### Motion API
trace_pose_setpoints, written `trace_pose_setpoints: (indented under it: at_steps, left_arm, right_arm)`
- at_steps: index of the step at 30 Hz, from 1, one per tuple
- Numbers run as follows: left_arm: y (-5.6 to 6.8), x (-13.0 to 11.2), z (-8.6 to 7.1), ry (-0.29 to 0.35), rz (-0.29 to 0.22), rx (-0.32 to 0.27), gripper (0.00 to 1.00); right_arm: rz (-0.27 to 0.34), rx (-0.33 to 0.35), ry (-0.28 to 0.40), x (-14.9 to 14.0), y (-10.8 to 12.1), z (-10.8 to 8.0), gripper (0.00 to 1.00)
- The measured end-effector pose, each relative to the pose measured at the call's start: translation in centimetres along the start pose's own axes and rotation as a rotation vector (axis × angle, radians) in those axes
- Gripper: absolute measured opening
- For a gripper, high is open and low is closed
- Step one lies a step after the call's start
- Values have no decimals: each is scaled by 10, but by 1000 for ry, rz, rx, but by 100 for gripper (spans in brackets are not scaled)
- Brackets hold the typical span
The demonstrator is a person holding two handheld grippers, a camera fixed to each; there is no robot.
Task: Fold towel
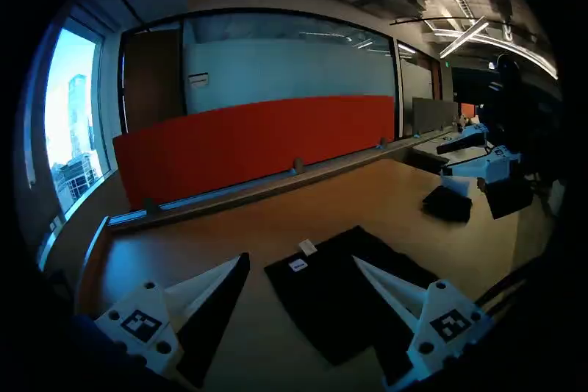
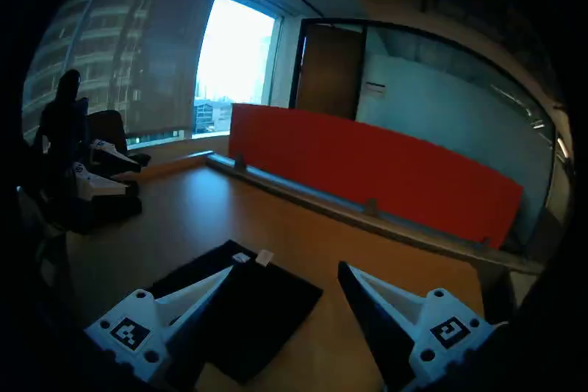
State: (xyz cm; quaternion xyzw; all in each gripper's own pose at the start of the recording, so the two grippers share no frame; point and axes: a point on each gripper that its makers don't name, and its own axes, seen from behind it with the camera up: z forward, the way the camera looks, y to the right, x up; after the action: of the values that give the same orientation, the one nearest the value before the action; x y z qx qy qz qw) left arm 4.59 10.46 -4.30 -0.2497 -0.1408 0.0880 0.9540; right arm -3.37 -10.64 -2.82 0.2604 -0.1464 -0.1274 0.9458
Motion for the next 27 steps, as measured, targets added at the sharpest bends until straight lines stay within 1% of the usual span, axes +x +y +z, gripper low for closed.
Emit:
trace_pose_setpoints:
  at_steps: [6,12,18,24,27]
  left_arm:
    - [9,-21,7,-28,12,-20,92]
    - [16,-45,16,-70,22,-25,92]
    - [26,-68,26,-115,48,-47,93]
    - [39,-93,34,-165,41,-81,93]
    - [42,-107,37,-190,37,-90,93]
  right_arm:
    - [-5,11,-49,-27,-5,7,100]
    - [-10,37,-104,-58,-16,14,100]
    - [-5,48,-162,-88,-21,21,100]
    - [-8,67,-215,-117,-26,27,100]
    - [-10,76,-239,-130,-29,29,100]
